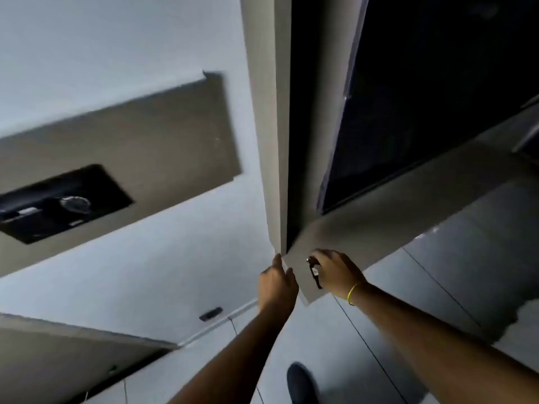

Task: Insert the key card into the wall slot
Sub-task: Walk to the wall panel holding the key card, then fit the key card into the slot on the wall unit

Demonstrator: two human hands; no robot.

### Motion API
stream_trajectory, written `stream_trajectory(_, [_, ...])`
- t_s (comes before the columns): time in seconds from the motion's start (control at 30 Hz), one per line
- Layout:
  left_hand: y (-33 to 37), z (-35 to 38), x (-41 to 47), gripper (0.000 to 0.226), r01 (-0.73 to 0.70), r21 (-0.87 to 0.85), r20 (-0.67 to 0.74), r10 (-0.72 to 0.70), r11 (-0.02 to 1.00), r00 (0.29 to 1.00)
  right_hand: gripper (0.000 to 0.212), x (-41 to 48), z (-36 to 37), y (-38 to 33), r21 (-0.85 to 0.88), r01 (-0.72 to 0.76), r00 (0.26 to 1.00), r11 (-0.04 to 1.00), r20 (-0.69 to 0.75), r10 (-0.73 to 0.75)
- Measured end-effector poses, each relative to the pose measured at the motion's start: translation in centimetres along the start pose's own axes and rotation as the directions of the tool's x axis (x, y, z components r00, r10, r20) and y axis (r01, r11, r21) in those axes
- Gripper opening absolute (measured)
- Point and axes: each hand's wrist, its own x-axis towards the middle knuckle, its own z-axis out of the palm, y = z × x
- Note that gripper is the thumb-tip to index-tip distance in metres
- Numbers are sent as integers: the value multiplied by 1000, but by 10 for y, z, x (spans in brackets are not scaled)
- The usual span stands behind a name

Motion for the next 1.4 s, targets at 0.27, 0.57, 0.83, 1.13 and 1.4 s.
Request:
stream_trajectory(0.27, [-18, 101, 62, 56, 364, -216, 142, -340, 906, 930, 14, 20, 83, 52, 148, -309, 945, 939, -60, 320])
stream_trajectory(0.57, [-11, 106, 95, 22, 455, -178, 142, -434, 873, 889, 17, 47, 90, 43, 535, -488, 830, 689, 41, 556])
stream_trajectory(0.83, [-53, 42, 76, 15, 410, -509, 279, -306, 757, 910, 17, 37, 86, 17, 844, -513, 786, 156, 390, 479])
stream_trajectory(1.13, [-69, -146, -9, 18, 214, -705, 228, -70, 676, 971, 10, -6, 17, -127, 929, -349, 937, 121, 347, 37])
stream_trajectory(1.4, [-34, -368, -55, 18, -158, -716, -104, 120, 680, 987, 14, -1, -107, -328, 980, 10, 944, 201, 57, -325])
